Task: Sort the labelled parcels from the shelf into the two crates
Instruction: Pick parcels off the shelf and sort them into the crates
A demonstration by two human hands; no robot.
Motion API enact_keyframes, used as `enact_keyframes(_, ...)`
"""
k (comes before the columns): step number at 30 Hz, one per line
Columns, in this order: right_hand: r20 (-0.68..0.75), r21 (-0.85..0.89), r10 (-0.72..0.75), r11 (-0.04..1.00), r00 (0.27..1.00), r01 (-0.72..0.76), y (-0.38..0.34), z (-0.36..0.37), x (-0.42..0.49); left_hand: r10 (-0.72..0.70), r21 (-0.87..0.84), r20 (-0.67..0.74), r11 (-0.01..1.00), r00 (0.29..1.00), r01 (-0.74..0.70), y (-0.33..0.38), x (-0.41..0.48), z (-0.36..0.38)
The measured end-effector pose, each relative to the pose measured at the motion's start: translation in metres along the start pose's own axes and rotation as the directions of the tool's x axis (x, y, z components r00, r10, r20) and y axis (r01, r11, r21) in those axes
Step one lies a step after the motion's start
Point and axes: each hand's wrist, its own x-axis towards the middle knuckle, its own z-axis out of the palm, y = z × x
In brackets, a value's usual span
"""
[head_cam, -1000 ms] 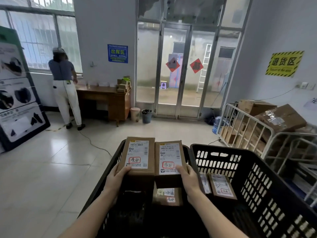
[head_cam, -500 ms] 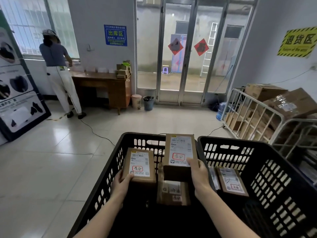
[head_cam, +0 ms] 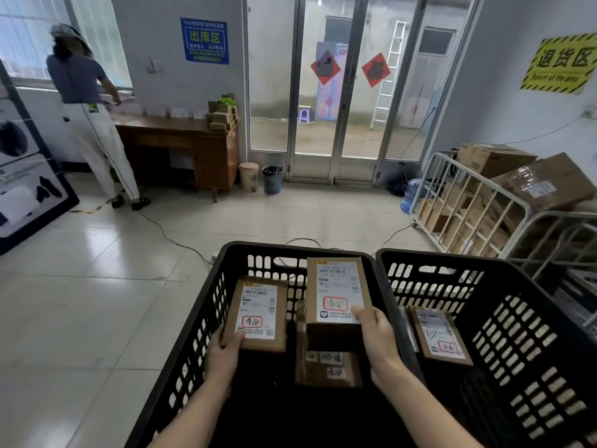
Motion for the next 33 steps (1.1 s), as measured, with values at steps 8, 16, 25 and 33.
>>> enact_keyframes(8, 0.058, -0.011, -0.001, 1.000, 0.998, 0.001, 0.000, 0.005, -0.012, 0.050, 0.414, 0.000, 0.909, 0.999, -0.046, 0.029, 0.000, 0.008)
enact_keyframes(16, 0.083, -0.007, 0.017, 1.000, 0.996, -0.016, 0.002, 0.001, -0.014, 0.157, 0.830, 0.521, 0.138, 0.839, -0.541, 0.060, 0.009, 0.031)
enact_keyframes(25, 0.084, 0.006, 0.055, 0.998, 0.995, -0.055, 0.007, -0.002, -0.010, 0.092, 0.810, 0.575, 0.078, 0.813, -0.582, 0.049, 0.017, 0.033)
enact_keyframes(33, -0.010, -0.064, 0.130, 0.989, 0.991, -0.130, 0.015, 0.003, -0.001, 0.200, 0.785, 0.584, 0.106, 0.787, -0.610, 0.058, 0.006, 0.024)
